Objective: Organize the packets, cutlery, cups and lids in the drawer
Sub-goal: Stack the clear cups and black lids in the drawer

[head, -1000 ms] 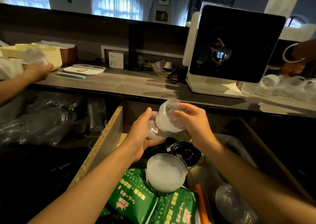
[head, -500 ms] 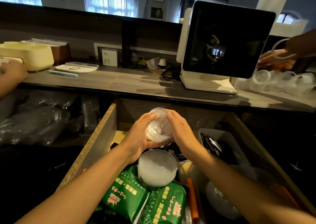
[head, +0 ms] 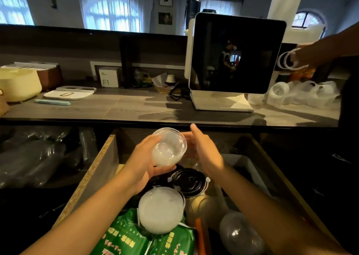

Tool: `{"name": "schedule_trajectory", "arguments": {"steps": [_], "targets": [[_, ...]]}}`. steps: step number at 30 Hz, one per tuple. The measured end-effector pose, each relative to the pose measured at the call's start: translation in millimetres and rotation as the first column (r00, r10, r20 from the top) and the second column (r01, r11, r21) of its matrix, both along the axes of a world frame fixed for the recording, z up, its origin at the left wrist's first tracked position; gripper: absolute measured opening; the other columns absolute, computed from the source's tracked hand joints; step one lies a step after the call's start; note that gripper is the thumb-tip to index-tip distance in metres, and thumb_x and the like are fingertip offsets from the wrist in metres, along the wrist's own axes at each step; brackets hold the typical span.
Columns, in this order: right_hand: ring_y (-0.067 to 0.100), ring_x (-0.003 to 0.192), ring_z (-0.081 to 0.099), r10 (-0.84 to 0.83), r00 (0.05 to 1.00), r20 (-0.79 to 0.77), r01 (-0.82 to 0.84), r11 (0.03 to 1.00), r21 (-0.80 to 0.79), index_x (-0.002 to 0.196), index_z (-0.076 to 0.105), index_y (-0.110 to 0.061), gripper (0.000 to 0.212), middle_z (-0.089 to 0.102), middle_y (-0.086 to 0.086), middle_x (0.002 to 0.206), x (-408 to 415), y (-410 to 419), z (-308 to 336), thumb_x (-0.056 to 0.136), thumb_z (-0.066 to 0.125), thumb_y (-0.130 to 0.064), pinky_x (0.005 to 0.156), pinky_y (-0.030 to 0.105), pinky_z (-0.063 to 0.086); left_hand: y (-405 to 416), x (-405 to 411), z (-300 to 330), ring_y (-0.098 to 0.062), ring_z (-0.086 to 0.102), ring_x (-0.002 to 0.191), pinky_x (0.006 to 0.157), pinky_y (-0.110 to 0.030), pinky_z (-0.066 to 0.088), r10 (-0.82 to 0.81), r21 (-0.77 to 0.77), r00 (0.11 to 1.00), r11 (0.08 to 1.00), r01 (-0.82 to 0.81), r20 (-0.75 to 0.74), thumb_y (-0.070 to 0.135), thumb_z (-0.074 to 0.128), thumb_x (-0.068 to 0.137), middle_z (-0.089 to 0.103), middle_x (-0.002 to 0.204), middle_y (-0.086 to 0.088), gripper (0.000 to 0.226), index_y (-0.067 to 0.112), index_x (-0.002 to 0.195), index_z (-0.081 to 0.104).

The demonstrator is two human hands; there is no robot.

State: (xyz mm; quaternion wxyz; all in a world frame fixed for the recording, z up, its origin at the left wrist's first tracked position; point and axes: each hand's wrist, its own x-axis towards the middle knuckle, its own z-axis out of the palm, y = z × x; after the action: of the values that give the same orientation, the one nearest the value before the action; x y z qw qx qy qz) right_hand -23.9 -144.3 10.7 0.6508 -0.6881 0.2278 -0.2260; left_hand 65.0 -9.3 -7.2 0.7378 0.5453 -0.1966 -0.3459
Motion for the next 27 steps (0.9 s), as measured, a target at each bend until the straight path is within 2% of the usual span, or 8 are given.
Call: {"name": "schedule_trajectory", "arguments": {"steps": [2, 4, 7, 13, 18, 23, 25, 27], "targets": [[0.029, 0.092, 0.066, -0.178, 0.984, -0.017, 0.178, 0.984, 0.007, 0.098, 0.070, -0.001, 0.047, 0.070, 0.015, 0.097, 5, -33, -3, 0.104, 0.039, -0.036, 0.080, 0.038, 0.054, -7, 11, 1, -0.031, 0.075, 0.090, 0.064, -0.038, 0.061, 0.026, 0.005, 0.998, 1.000, -0.026, -0.051, 0.033, 0.057, 0.100, 0.067, 0.121, -0.016, 0.029, 0.019, 0.124, 0.062], [0.030, 0.096, 0.066, -0.319, 0.938, -0.138, 0.285, 0.933, -0.217, 0.093, 0.071, -0.003, 0.038, 0.071, 0.013, 0.096, 10, -67, -14, 0.098, 0.052, -0.035, 0.088, 0.042, 0.052, -13, 23, 0, -0.031, 0.073, 0.094, 0.062, -0.039, 0.062, 0.033, 0.014, 0.999, 0.999, -0.032, -0.031, 0.030, 0.055, 0.101, 0.064, 0.123, -0.014, 0.022, 0.019, 0.120, 0.062], [0.025, 0.107, 0.063, -0.327, 0.854, -0.405, 0.079, 0.851, -0.520, 0.117, 0.067, -0.006, 0.036, 0.069, 0.011, 0.113, 17, -97, -33, 0.094, 0.061, -0.032, 0.089, 0.033, 0.049, -25, 41, -4, -0.031, 0.071, 0.098, 0.068, -0.044, 0.063, 0.021, 0.025, 0.998, 0.999, -0.019, -0.058, 0.030, 0.053, 0.101, 0.065, 0.123, -0.013, 0.021, 0.019, 0.117, 0.062], [0.025, 0.099, 0.065, -0.320, 0.651, -0.688, -0.161, 0.828, -0.537, 0.116, 0.063, -0.009, 0.034, 0.067, 0.010, 0.114, 51, -124, -69, 0.092, 0.064, -0.034, 0.082, 0.034, 0.053, -46, 69, -25, -0.032, 0.066, 0.106, 0.065, -0.047, 0.062, 0.022, 0.120, 0.999, 0.993, -0.016, -0.044, 0.032, 0.050, 0.103, 0.065, 0.123, -0.014, 0.022, 0.018, 0.111, 0.066], [0.028, 0.103, 0.065, -0.439, 0.689, -0.578, -0.116, 0.720, -0.684, 0.113, 0.069, -0.015, 0.023, 0.070, 0.008, 0.111, 56, -134, -89, 0.093, 0.057, -0.012, 0.089, 0.039, 0.055, -56, 86, -44, -0.033, 0.059, 0.116, 0.059, -0.042, 0.060, -0.009, 0.154, 1.000, 0.988, 0.005, 0.025, 0.033, 0.044, 0.106, 0.054, 0.132, -0.003, 0.024, 0.030, 0.118, 0.064], [0.021, 0.111, 0.063, -0.421, 0.744, -0.519, -0.113, 0.686, -0.719, 0.115, 0.071, -0.021, 0.025, 0.066, 0.003, 0.123, 51, -132, -90, 0.091, 0.063, -0.015, 0.093, 0.033, 0.052, -54, 97, -55, -0.036, 0.064, 0.110, 0.063, -0.047, 0.061, -0.045, 0.158, 0.997, 0.986, 0.053, -0.057, 0.034, 0.045, 0.105, 0.061, 0.129, -0.009, 0.026, 0.024, 0.117, 0.067], [0.022, 0.111, 0.062, -0.482, 0.801, -0.355, -0.030, 0.559, -0.829, 0.107, 0.073, -0.022, 0.021, 0.064, 0.004, 0.122, 46, -127, -82, 0.088, 0.066, -0.018, 0.090, 0.034, 0.051, -52, 98, -55, -0.038, 0.066, 0.108, 0.069, -0.052, 0.061, -0.056, 0.154, 0.989, 0.985, 0.078, -0.139, 0.037, 0.047, 0.104, 0.064, 0.125, -0.013, 0.029, 0.020, 0.121, 0.064], [0.023, 0.092, 0.065, -0.476, 0.877, -0.069, 0.156, 0.418, -0.895, 0.097, 0.073, -0.017, 0.014, 0.064, 0.003, 0.102, 37, -118, -70, 0.083, 0.071, -0.013, 0.076, 0.034, 0.053, -51, 98, -54, -0.039, 0.067, 0.105, 0.074, -0.054, 0.061, -0.048, 0.147, 0.978, 0.986, 0.079, -0.201, 0.039, 0.049, 0.103, 0.066, 0.122, -0.017, 0.034, 0.017, 0.125, 0.061]]}}
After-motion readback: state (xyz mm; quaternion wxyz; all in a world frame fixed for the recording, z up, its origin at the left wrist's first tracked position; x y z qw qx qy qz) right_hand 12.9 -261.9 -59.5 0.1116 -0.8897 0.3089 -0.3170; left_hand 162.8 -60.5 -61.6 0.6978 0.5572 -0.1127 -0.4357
